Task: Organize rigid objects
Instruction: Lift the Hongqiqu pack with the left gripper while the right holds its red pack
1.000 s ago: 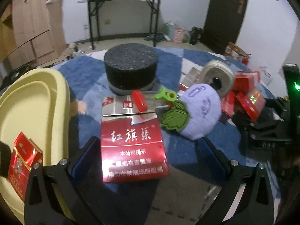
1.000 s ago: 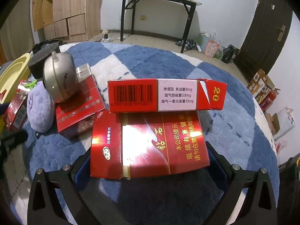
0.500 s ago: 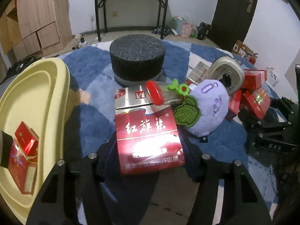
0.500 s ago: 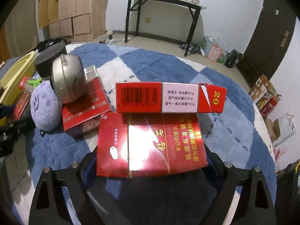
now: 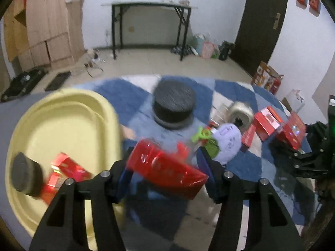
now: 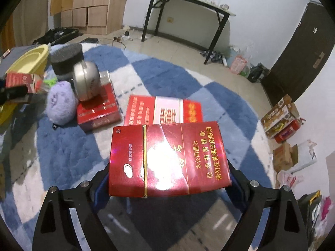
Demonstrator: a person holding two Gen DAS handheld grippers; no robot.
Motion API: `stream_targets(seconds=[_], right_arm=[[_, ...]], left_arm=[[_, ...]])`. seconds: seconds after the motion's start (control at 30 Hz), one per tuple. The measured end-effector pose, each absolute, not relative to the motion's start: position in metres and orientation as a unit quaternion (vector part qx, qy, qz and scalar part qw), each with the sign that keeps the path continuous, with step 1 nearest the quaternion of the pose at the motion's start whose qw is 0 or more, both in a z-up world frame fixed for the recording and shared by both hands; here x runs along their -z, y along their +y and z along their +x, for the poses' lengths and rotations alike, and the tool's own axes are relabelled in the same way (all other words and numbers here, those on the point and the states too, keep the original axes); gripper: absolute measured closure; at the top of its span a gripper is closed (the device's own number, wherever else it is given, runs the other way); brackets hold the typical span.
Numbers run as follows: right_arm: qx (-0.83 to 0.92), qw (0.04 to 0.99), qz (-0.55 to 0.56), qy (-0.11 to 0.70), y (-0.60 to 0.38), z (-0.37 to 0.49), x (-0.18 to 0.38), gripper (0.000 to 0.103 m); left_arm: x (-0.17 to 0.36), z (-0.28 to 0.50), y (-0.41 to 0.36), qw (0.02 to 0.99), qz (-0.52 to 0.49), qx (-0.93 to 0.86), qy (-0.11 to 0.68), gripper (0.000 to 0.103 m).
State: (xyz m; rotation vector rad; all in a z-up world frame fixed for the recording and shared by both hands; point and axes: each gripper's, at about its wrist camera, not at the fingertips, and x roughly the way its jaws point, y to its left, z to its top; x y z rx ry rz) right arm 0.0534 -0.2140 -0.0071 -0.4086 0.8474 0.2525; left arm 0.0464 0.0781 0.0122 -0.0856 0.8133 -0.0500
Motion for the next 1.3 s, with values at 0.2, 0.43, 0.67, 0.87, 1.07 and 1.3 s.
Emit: stream_targets(seconds=[0.2, 0.43, 0.67, 0.87, 1.07, 1.3], right_arm=[[-0.179, 0.904, -0.196, 0.336, -0.17, 0.015, -0.028, 0.013], [-0.308, 0.877, -0.202, 0.308, -0.084, -0.019, -0.022, 0.013], [-0.301, 0.875, -0.195, 0.324, -0.085, -0.01, -0.013, 0.013], [-0.277, 0.884, -0.188, 0.326, -0.102, -0.006, -0.021, 0.013], [-0.264, 0.893, -0.165, 0.325, -0.127, -0.003, -0.029, 0.013], [-0.234, 0.905, -0.141, 0.327, -0.154, 0.003, -0.035, 0.013]], left_arm=[[-0.03, 0.03, 0.142, 0.924, -0.06, -0.028, 0.376, 0.062], [-0.014, 0.025, 0.191, 0.91, -0.116, -0.018, 0.398, 0.069], [0.005, 0.047, 0.16, 0.894, -0.113, 0.027, 0.433, 0.068], [-0.005, 0.047, 0.142, 0.897, -0.118, 0.033, 0.424, 0.043], [-0.01, 0.048, 0.099, 0.901, -0.077, 0.079, 0.42, 0.032], [0.018, 0.064, 0.062, 0.873, -0.069, 0.089, 0.475, 0.026]])
